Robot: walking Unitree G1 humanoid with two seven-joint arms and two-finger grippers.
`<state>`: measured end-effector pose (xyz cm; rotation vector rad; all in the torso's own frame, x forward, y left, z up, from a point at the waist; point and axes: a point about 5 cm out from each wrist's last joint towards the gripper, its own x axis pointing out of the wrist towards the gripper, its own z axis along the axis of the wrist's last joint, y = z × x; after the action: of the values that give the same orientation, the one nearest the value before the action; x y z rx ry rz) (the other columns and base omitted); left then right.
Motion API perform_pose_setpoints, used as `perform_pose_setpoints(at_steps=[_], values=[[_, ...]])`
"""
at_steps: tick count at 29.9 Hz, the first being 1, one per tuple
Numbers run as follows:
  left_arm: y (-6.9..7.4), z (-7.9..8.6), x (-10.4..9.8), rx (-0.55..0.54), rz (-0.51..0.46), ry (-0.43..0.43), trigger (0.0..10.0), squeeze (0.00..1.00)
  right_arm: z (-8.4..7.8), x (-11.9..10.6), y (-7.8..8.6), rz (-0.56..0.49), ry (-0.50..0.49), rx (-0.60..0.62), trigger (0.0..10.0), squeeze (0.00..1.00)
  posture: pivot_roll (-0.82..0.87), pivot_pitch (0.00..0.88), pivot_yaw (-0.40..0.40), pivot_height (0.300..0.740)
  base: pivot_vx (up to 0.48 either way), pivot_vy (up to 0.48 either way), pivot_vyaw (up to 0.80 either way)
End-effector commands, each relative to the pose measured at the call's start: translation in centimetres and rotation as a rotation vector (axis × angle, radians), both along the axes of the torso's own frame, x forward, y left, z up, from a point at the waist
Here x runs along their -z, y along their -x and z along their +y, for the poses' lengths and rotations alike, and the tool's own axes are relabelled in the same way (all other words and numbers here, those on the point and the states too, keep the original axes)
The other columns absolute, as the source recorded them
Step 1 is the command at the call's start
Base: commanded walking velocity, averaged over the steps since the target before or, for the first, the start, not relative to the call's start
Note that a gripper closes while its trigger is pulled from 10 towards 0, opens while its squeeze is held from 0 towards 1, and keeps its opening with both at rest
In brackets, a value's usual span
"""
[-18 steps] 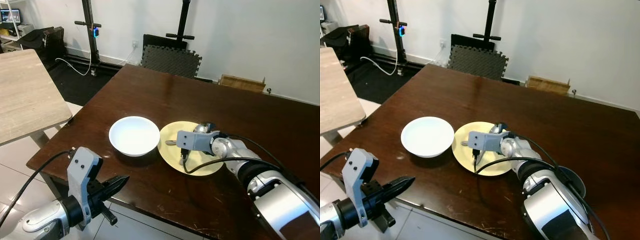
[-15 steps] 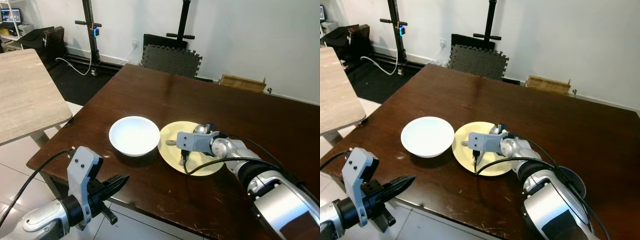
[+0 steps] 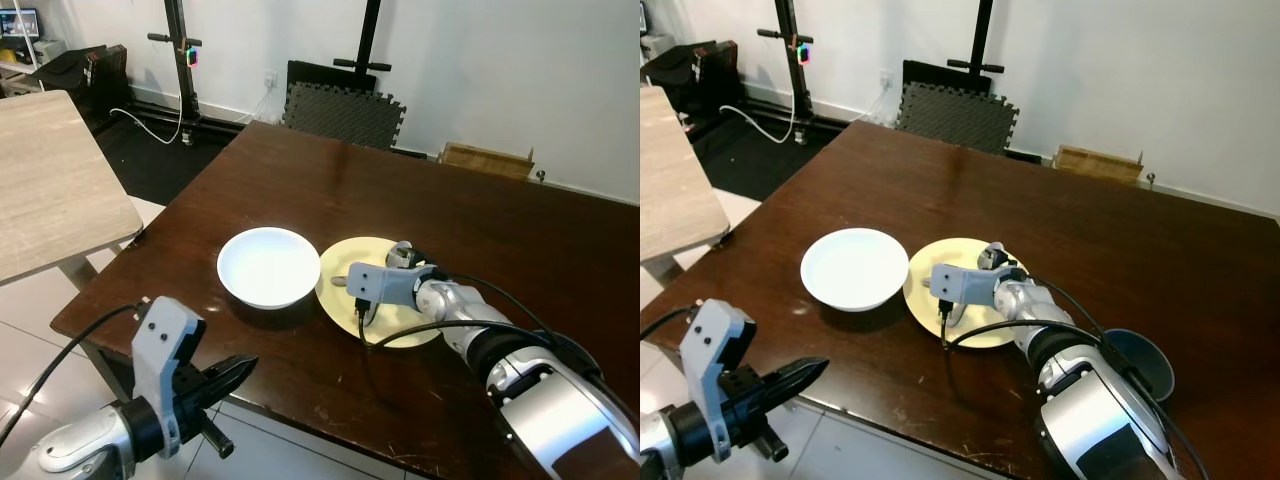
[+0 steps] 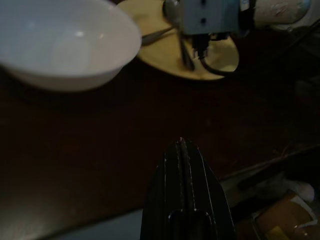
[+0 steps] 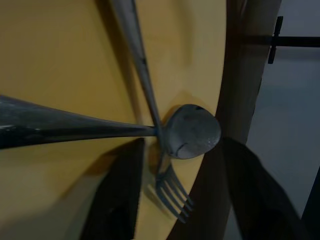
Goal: Setting the table
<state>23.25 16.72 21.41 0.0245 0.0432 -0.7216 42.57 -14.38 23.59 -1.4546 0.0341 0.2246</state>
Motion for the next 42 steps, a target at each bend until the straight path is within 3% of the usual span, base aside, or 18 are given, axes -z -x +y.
perform_pose_setpoints(at_steps=[1, 14, 17, 24, 26, 29, 30, 32, 34, 36, 37, 38, 39, 42], values=[[0.6, -0.2, 0.0, 0.011, 0.008, -0.007, 10.0, 0.0, -0.8, 2.0, 0.3, 0.067, 0.0, 0.031, 0.0, 0.0, 0.25, 0.296, -0.047, 0.74, 0.0, 0.0, 0.0], [0.5, -0.5, 0.1, 0.009, 0.017, 0.003, 10.0, 0.0, -1.4, 1.3, 0.2, 0.04, -0.016, 0.048, 0.0, 0.0, 0.23, 0.296, -0.051, 0.74, 0.0, 0.0, 0.0], [0.3, -0.6, 0.1, 0.01, 0.013, 0.009, 10.0, 0.0, -1.5, 0.6, 0.1, 0.018, -0.067, 0.052, 0.0, 0.0, 0.22, 0.292, -0.051, 0.74, 0.0, 0.0, 0.0], [-0.5, -1.3, 0.2, 0.03, 0.002, 0.025, 10.0, 0.0, -1.7, -2.1, -0.2, -0.058, -0.271, 0.066, 0.0, 0.0, 0.18, 0.261, -0.048, 0.74, 0.0, 0.0, 0.0], [-0.8, -1.5, 0.2, 0.035, -0.001, 0.029, 10.0, 0.0, -1.7, -3.1, -0.3, -0.064, -0.368, 0.049, 0.0, 0.0, 0.16, 0.252, -0.049, 0.74, 0.0, 0.0, 0.0], [-0.9, -1.6, 0.2, 0.037, -0.002, 0.031, 10.0, 0.0, -1.6, -3.7, -0.3, -0.074, -0.423, 0.038, 0.0, 0.0, 0.16, 0.248, -0.049, 0.74, 0.0, 0.0, 0.0], [-1.0, -1.7, 0.2, 0.039, -0.003, 0.034, 10.0, 0.0, -1.3, -4.5, -0.3, -0.084, -0.487, 0.012, 10.0, 0.0, 0.15, 0.245, -0.047, 0.74, 0.0, 0.0, 0.0], [-1.3, -2.0, 0.3, 0.05, -0.007, 0.039, 10.0, 0.0, -1.2, -6.1, -0.2, -0.128, -0.59, -0.027, 10.0, 0.0, 0.13, 0.233, -0.049, 0.74, 0.0, 0.0, 0.0], [-1.3, -2.1, 0.4, 0.052, -0.008, 0.039, 10.0, 0.0, -1.2, -6.4, -0.2, -0.135, -0.604, -0.033, 10.0, 0.0, 0.13, 0.231, -0.049, 0.74, 0.0, 0.0, 0.0], [-1.9, -2.4, 0.1, 0.042, -0.023, 0.06, 10.0, 0.0, -1.0, -7.3, -0.1, -0.17, -0.792, -0.064, 10.0, 0.0, 0.11, 0.214, -0.049, 0.74, 0.0, 0.0, 0.0], [-1.9, -2.4, 0.1, 0.042, -0.023, 0.06, 10.0, 0.0, -1.0, -7.3, -0.1, -0.17, -0.792, -0.064, 10.0, 0.0, 0.11, 0.214, -0.049, 0.74, 0.0, 0.0, 0.0], [-2.4, -2.6, -0.3, 0.017, -0.046, 0.088, 10.0, 0.0, -1.0, -7.8, 0.0, -0.183, -0.959, -0.082, 10.0, 0.0, 0.11, 0.205, -0.051, 0.74, 0.0, 0.0, 0.0], [-2.4, -2.6, -0.3, 0.017, -0.046, 0.088, 10.0, 0.0, -1.0, -7.8, 0.0, -0.183, -0.959, -0.082, 10.0, 0.0, 0.11, 0.205, -0.051, 0.74, 0.0, 0.0, 0.0], [-3.5, -2.5, -1.4, -0.057, -0.089, 0.141, 10.0, 0.0, -1.4, -8.0, 0.4, -0.214, -1.132, -0.091, 10.0, 0.0, 0.1, 0.198, -0.05, 0.74, 0.0, 0.0, 0.0]])
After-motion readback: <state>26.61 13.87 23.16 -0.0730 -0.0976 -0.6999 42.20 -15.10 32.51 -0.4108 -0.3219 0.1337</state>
